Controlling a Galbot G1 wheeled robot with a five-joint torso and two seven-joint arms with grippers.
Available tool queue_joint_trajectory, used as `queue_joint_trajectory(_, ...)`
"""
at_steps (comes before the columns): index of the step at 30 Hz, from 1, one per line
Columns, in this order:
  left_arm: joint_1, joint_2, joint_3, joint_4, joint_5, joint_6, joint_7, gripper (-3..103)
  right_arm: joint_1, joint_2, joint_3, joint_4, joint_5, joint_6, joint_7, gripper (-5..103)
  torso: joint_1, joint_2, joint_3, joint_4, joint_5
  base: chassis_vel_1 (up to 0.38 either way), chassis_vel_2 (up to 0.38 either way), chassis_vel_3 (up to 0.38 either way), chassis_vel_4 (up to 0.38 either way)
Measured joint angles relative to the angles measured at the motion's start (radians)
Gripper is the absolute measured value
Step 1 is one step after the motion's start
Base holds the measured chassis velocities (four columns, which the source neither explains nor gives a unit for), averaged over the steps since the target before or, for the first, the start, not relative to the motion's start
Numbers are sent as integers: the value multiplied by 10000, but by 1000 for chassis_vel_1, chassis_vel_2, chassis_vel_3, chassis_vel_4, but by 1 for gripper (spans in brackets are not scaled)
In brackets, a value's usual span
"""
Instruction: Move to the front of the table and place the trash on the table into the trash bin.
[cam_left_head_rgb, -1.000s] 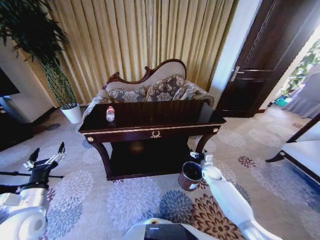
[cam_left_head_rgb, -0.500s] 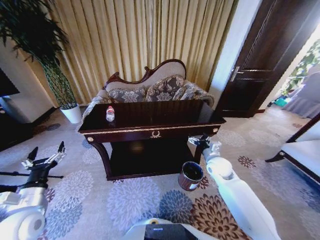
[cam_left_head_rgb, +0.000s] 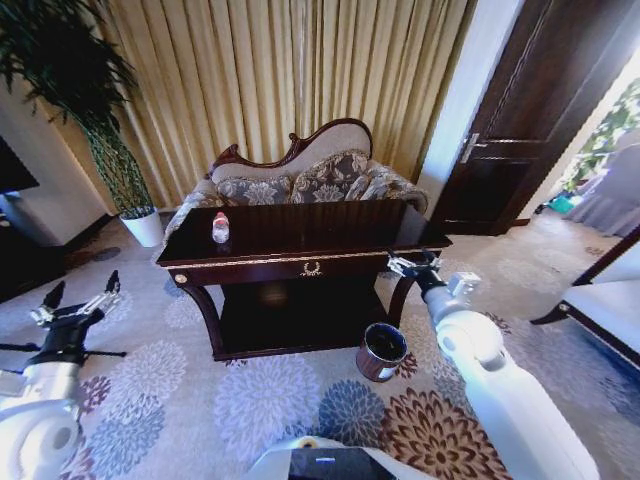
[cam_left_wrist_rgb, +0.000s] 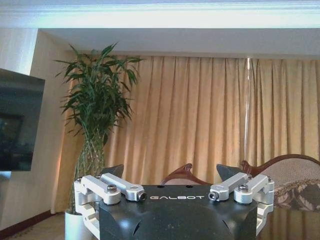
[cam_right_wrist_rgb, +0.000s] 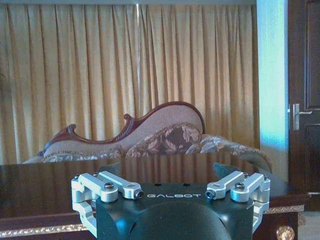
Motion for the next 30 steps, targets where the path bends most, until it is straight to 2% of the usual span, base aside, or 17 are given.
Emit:
queue_joint_trajectory(9, -12, -18, 28, -36, 45, 542, -198, 100, -292, 85, -211, 58, -446, 18, -57, 100, 0, 0, 0, -2, 0, 0, 0, 0, 0)
queue_joint_trajectory(17, 110, 113, -101, -4, 74, 553, -190, 100, -323, 214, -719, -189, -736, 22, -378, 100, 0, 0, 1, -2, 0, 0, 0, 0, 0)
queue_joint_trajectory(30, 208, 91, -75, -89, 70, 357, -21, 100, -293, 244, -731, -171, -713, 129, -402, 100, 0, 0, 1, -3, 1, 0, 0, 0, 0)
